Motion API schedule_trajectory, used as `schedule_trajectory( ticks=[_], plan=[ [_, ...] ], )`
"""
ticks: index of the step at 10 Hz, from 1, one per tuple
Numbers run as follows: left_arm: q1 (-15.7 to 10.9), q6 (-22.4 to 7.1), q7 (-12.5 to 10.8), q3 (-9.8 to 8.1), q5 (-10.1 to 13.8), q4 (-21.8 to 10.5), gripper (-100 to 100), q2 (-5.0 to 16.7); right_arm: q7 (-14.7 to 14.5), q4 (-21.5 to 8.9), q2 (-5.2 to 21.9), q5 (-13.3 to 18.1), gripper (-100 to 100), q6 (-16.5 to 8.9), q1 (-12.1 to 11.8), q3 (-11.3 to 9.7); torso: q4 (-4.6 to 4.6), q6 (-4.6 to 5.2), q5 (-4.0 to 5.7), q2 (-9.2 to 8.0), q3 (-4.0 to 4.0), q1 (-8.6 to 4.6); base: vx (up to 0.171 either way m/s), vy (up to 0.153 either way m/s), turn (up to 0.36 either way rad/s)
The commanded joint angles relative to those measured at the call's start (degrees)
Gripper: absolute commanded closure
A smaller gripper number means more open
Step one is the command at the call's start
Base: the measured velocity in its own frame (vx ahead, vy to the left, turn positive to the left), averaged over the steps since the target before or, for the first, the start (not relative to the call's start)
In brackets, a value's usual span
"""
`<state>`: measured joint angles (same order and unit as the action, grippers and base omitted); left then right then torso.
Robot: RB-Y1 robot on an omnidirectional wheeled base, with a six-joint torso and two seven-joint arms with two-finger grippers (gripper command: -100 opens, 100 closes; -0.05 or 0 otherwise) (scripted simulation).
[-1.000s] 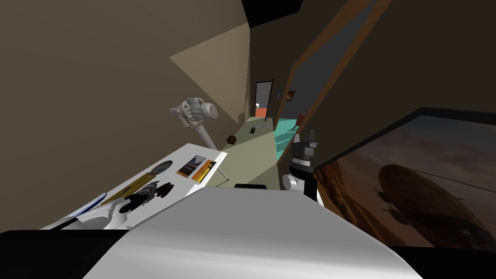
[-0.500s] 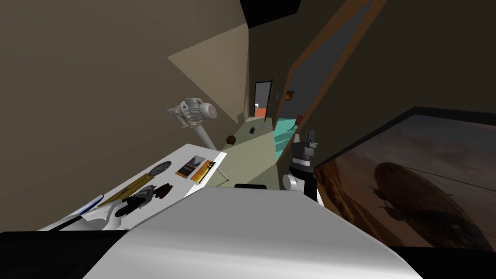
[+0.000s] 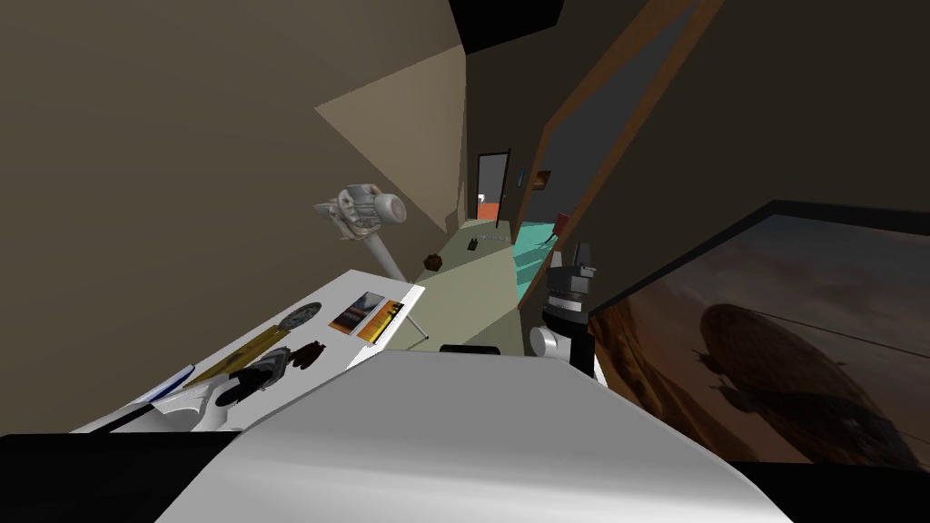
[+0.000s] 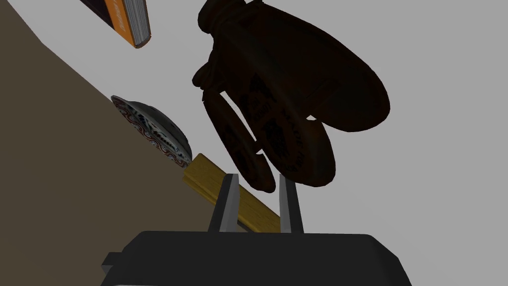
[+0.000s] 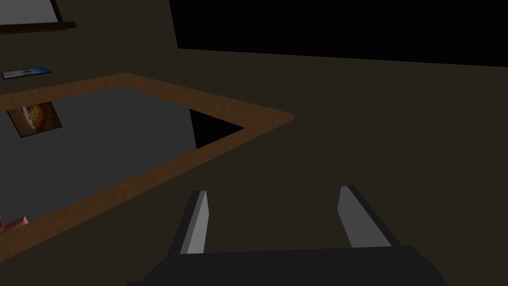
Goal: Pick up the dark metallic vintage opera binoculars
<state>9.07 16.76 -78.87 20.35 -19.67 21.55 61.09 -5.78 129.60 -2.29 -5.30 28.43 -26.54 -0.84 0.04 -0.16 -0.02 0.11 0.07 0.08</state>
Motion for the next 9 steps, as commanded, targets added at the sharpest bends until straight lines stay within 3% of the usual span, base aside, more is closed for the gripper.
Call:
schedule_trajectory(
  ticks=[1, 3, 4, 5, 7, 9],
  plan=[
    [0.56, -2.86, 2.86, -0.21, 2.86, 2.86, 100, 0.59, 0.00, 0.00, 0.00, 0.00, 0, 0.00, 0.00, 0.00, 0.00, 0.00, 0.00, 0.00, 0.00, 0.00, 0.008, 0.015, 0.211],
    [0.56, -3.45, 5.66, -0.21, 5.56, 2.68, 100, 0.59, 0.00, 0.00, 0.00, 0.00, 0, 0.00, 0.00, 0.00, 0.01, -0.09, 0.02, -0.01, 0.00, 0.07, 0.007, 0.016, 0.057],
    [0.56, -3.45, 5.66, -0.21, 5.56, 4.68, 100, 0.59, 0.00, 0.00, 0.00, 0.00, 0, 0.00, 0.00, 0.00, 0.00, 0.00, 0.01, 0.00, 0.00, 0.05, -0.001, 0.010, -0.016],
    [0.72, -6.65, 7.53, -0.47, 8.39, 8.90, 100, 1.04, 0.00, 0.00, 0.00, 0.00, 0, 0.00, 0.00, 0.00, 0.00, 0.08, -0.01, 0.04, 0.02, 0.01, 0.007, 0.017, 0.161],
    [0.72, -6.65, 10.01, -0.47, 11.32, 8.90, 100, 1.04, 0.00, 0.00, 0.00, 0.00, 0, 0.00, 0.00, 0.00, 0.03, -0.04, 0.03, 0.07, 0.05, 0.02, 0.009, 0.011, 0.061],
    [0.72, -6.65, 12.13, -0.47, 11.32, 8.90, 100, 1.04, 0.00, 0.00, 0.00, 0.00, 0, 0.00, 0.00, 0.00, 0.03, -0.01, 0.02, 0.04, 0.03, -0.01, 0.000, 0.000, 0.000]
  ],
)
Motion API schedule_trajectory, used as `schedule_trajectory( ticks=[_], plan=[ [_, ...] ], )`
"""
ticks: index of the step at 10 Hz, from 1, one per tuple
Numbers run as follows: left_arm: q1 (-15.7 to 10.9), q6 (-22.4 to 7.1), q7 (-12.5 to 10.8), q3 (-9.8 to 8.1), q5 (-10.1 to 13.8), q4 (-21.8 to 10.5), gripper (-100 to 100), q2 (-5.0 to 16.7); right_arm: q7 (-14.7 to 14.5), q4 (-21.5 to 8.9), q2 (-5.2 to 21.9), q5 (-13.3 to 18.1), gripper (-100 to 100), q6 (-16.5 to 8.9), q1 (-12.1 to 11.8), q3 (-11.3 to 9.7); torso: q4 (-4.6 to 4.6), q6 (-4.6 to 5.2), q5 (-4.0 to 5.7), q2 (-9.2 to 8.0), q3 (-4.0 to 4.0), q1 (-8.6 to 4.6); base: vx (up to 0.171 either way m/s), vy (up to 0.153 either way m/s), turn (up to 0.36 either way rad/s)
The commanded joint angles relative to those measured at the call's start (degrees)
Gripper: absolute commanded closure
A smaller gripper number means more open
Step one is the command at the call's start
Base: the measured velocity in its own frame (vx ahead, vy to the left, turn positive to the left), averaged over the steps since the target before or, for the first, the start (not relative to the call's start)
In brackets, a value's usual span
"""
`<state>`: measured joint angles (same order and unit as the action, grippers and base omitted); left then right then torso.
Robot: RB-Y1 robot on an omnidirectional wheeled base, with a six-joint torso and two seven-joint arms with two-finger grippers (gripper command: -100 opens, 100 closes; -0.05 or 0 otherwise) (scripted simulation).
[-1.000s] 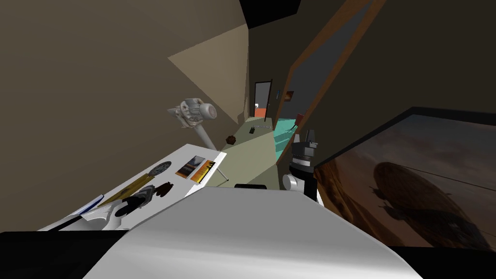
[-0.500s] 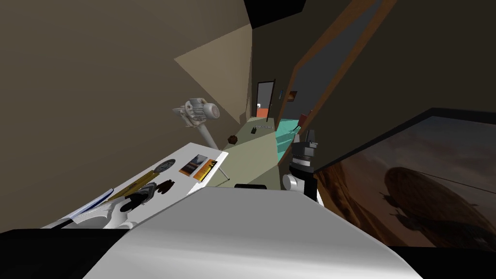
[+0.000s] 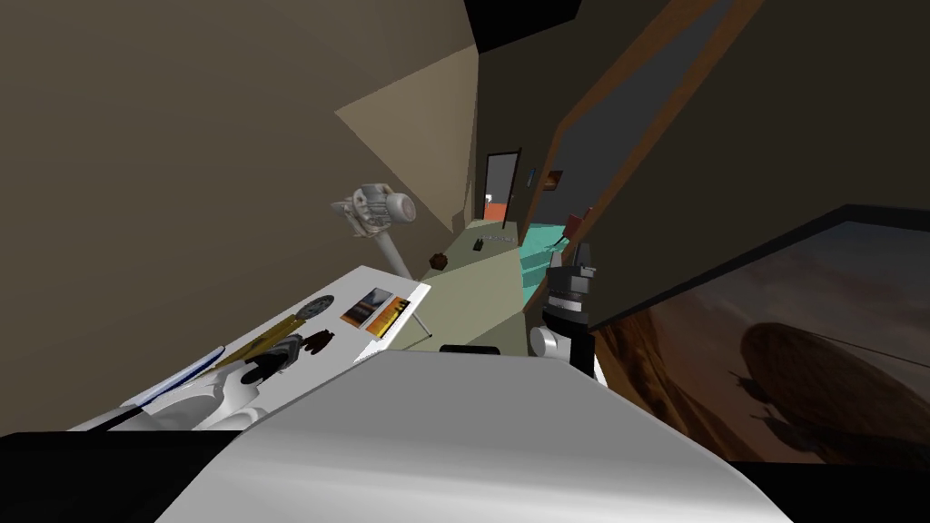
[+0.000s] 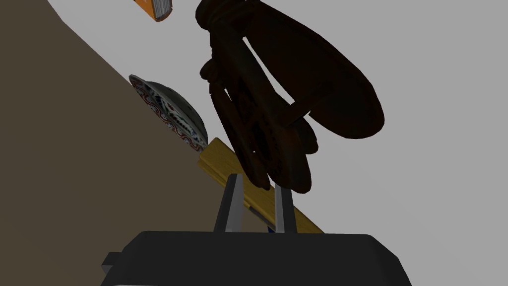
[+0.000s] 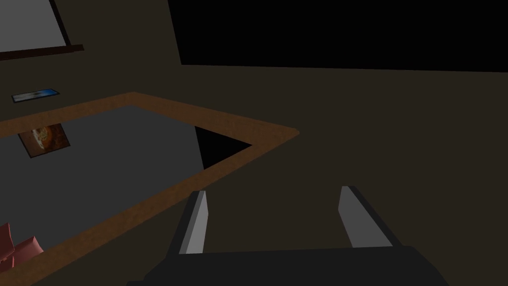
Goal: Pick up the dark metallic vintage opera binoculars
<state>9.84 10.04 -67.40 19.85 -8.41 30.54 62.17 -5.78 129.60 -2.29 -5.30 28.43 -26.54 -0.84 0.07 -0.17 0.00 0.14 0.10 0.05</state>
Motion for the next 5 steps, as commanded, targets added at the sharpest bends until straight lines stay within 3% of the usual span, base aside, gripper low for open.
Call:
schedule_trajectory(
  ticks=[1, 3, 4, 5],
  plan=[
    [0.11, -2.86, 2.86, -0.23, 2.86, 2.86, 100, 0.41, 0.00, 0.00, 0.00, 0.00, 0, 0.00, 0.00, 0.00, 0.00, 0.00, 0.00, 0.00, 0.00, 0.00, 0.009, 0.013, 0.189],
    [0.11, -3.12, 5.74, -0.23, 5.81, 4.13, 100, 0.41, 0.00, 0.00, 0.00, 0.00, 0, 0.00, 0.00, 0.00, 0.00, -0.02, 0.00, 0.01, 0.01, 0.04, 0.005, 0.014, 0.065],
    [0.11, -3.12, 7.13, -0.23, 5.81, 4.13, 100, 0.41, 0.00, 0.00, 0.00, 0.00, 0, 0.00, 0.00, 0.00, 0.00, 0.03, 0.00, 0.02, 0.01, 0.02, 0.001, 0.005, -0.031],
    [0.27, -5.85, 8.92, -0.49, 8.38, 6.73, 100, 0.86, 0.00, 0.00, 0.00, 0.00, 0, 0.00, 0.00, 0.00, 0.01, 0.02, 0.01, 0.02, 0.02, 0.00, 0.011, 0.020, 0.190]
  ],
)
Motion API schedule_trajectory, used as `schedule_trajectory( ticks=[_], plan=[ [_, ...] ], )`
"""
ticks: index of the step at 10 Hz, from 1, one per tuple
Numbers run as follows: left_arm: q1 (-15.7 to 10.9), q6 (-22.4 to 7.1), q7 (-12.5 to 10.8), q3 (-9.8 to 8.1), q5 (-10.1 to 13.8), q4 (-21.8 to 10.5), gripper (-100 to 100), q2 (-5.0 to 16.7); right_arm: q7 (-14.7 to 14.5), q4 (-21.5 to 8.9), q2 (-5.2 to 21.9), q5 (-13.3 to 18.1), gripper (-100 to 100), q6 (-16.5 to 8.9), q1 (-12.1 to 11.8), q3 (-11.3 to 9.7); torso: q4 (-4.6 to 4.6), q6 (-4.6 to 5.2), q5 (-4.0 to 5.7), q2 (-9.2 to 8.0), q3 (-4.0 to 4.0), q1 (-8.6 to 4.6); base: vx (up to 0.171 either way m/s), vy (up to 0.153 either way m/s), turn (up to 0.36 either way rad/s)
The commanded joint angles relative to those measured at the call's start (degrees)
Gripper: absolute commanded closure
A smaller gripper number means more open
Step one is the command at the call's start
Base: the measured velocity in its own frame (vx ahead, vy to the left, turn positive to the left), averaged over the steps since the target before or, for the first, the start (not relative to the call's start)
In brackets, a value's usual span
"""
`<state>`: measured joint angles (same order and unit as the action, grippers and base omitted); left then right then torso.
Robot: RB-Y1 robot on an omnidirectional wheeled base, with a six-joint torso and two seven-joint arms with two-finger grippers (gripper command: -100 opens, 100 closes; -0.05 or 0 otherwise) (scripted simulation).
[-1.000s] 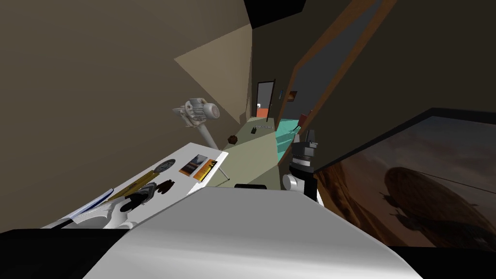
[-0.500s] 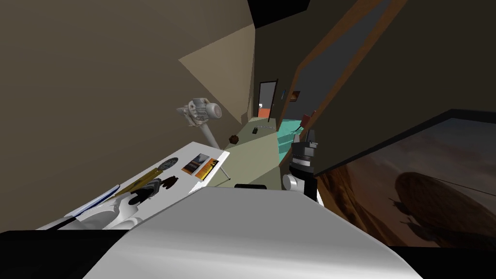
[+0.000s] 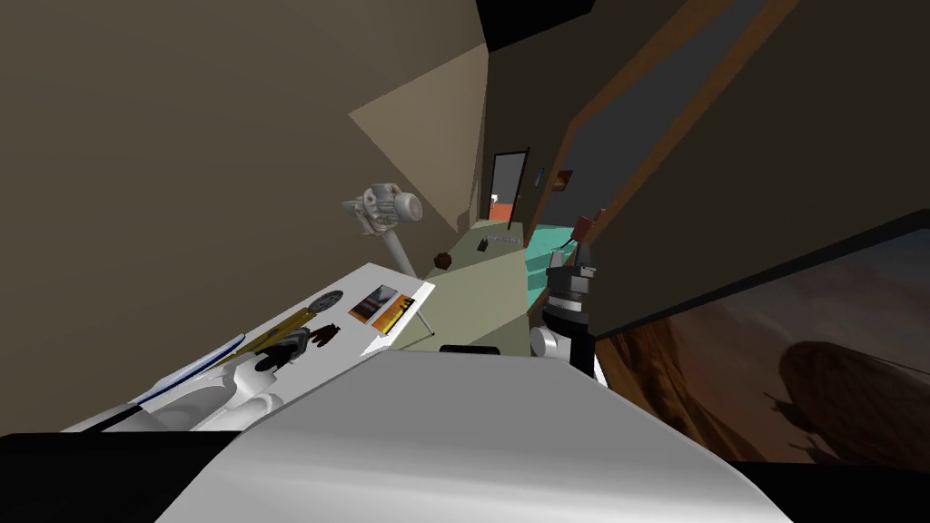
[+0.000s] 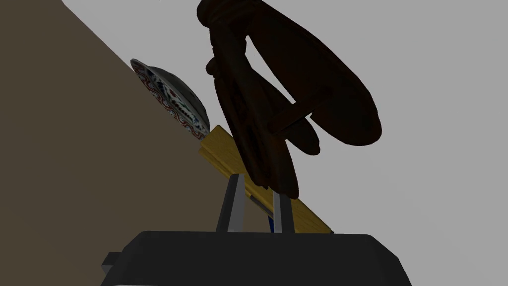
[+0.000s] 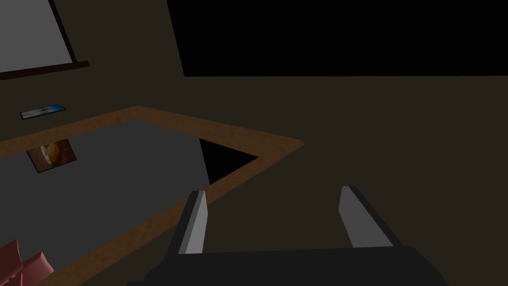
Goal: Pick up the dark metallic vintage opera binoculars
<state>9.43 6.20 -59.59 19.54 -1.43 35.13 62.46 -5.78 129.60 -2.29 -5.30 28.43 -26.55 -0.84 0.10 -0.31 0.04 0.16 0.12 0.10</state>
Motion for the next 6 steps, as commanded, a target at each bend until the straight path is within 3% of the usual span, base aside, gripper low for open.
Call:
schedule_trajectory(
  ticks=[1, 2, 3, 4, 6],
  plan=[
    [0.68, -2.48, 2.86, -0.18, 2.86, 2.86, 100, 0.57, 0.00, 0.00, 0.00, 0.00, 0, 0.00, 0.00, 0.00, 0.00, 0.00, 0.00, 0.00, 0.00, 0.00, 0.013, 0.017, 0.125],
    [0.68, -2.48, 4.69, -0.18, 4.52, 3.76, 100, 0.57, 0.00, 0.00, 0.00, 0.00, 0, 0.00, 0.01, 0.00, -0.01, 0.07, -0.01, -0.01, -0.01, 0.00, 0.002, 0.008, 0.011],
    [0.68, -2.48, 5.78, -0.18, 4.59, 3.76, 100, 0.57, 0.00, 0.00, 0.00, 0.00, 0, 0.00, 0.01, -0.01, -0.02, 0.16, 0.00, 0.00, -0.01, -0.06, -0.001, 0.002, -0.026],
    [0.84, -5.54, 7.58, -0.44, 7.22, 6.73, 100, 1.02, 0.00, 0.00, 0.00, 0.00, 0, 0.00, 0.01, -0.01, -0.01, 0.17, -0.01, 0.02, 0.01, -0.08, 0.008, 0.016, 0.177],
    [0.84, -5.68, 10.90, -0.44, 10.35, 7.98, 100, 1.02, 0.00, 0.00, 0.00, 0.00, 0, 0.00, 0.01, 0.00, 0.00, 0.07, -0.01, 0.00, 0.00, -0.03, 0.007, 0.012, 0.071]
  ],
)
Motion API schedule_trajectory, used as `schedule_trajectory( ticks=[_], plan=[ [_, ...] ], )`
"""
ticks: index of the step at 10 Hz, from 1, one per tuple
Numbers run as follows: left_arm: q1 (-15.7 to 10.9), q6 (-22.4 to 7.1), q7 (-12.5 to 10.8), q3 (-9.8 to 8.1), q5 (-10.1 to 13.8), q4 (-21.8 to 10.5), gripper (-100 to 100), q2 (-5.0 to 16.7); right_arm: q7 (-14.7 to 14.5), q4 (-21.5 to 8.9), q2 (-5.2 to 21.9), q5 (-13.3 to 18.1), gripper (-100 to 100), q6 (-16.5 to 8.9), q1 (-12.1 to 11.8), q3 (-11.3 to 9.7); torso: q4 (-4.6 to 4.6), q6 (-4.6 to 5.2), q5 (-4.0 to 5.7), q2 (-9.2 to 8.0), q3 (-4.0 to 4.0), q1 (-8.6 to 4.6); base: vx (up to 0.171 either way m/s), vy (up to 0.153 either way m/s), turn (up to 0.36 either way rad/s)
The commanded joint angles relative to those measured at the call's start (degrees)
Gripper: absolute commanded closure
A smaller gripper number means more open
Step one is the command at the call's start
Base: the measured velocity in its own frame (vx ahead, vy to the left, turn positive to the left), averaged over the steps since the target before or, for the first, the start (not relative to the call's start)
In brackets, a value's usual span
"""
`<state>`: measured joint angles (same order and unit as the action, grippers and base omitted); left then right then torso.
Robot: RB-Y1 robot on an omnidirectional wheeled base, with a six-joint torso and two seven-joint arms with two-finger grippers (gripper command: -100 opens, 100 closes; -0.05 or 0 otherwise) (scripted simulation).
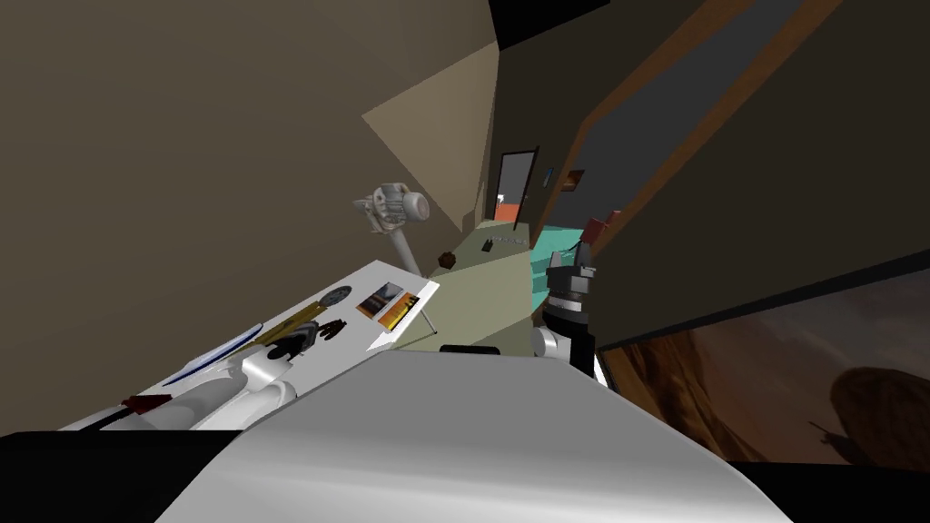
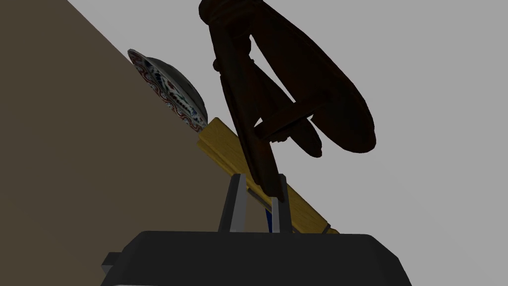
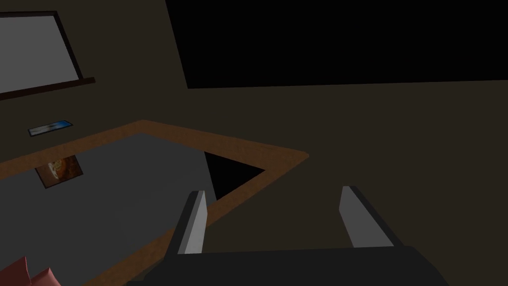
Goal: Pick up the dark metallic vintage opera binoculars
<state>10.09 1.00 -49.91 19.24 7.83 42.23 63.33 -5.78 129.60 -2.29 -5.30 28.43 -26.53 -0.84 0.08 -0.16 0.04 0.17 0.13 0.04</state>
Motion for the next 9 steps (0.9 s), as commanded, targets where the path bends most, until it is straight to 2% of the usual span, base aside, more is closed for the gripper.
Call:
schedule_trajectory(
  ticks=[1, 2, 3, 4, 5, 6, 8, 9],
  plan=[
    [0.18, -0.48, 2.56, -0.13, 1.09, 0.88, 100, 0.15, 0.00, 0.00, 0.00, 0.00, 0, 0.00, 0.00, 0.00, 0.00, 0.00, 0.00, 0.00, 0.00, 0.00, 0.002, 0.002, -0.029],
    [0.34, -3.17, 4.36, -0.39, 3.64, 3.40, 100, 0.59, 0.00, 0.00, 0.00, 0.00, 0, 0.00, 0.00, 0.00, 0.01, 0.00, 0.01, 0.01, 0.01, -0.03, 0.010, 0.018, 0.167],
    [0.34, -3.68, 5.90, -0.39, 5.31, 5.11, 100, 0.59, 0.00, 0.00, 0.00, 0.00, 0, 0.00, -0.01, 0.01, 0.02, -0.14, 0.05, -0.02, 0.00, 0.00, 0.011, 0.019, 0.139],
    [0.34, -3.68, 7.45, -0.39, 6.84, 5.11, 100, 0.59, 0.00, 0.00, 0.00, 0.00, 0, 0.00, 0.00, 0.00, 0.01, -0.07, 0.01, -0.02, 0.00, 0.00, 0.005, 0.008, 0.011],
    [0.34, -3.68, 9.03, -0.39, 6.84, 5.11, 100, 0.59, 0.00, 0.00, 0.00, 0.00, 0, 0.00, 0.00, 0.00, 0.01, 0.00, 0.00, 0.00, 0.01, -0.03, 0.001, 0.000, -0.025],
    [0.50, -6.67, 10.77, -0.65, 9.32, 8.06, 100, 1.04, 0.00, 0.00, 0.00, 0.00, 0, 0.00, 0.00, 0.00, 0.01, 0.01, 0.03, 0.01, 0.01, -0.05, 0.014, 0.017, 0.176],
    [0.50, -6.88, 13.81, -0.65, 12.60, 9.33, 100, 1.04, 0.00, 0.00, 0.00, 0.00, 0, 0.00, 0.00, 0.00, 0.02, -0.06, 0.04, 0.00, 0.01, -0.02, 0.009, 0.013, 0.069],
    [0.50, -6.88, 15.43, -0.65, 12.60, 9.33, 100, 1.04, 0.00, 0.00, 0.00, 0.00, 0, 0.00, 0.00, 0.00, 0.01, 0.01, 0.03, 0.00, 0.01, -0.05, -0.001, 0.001, -0.026]
  ],
)
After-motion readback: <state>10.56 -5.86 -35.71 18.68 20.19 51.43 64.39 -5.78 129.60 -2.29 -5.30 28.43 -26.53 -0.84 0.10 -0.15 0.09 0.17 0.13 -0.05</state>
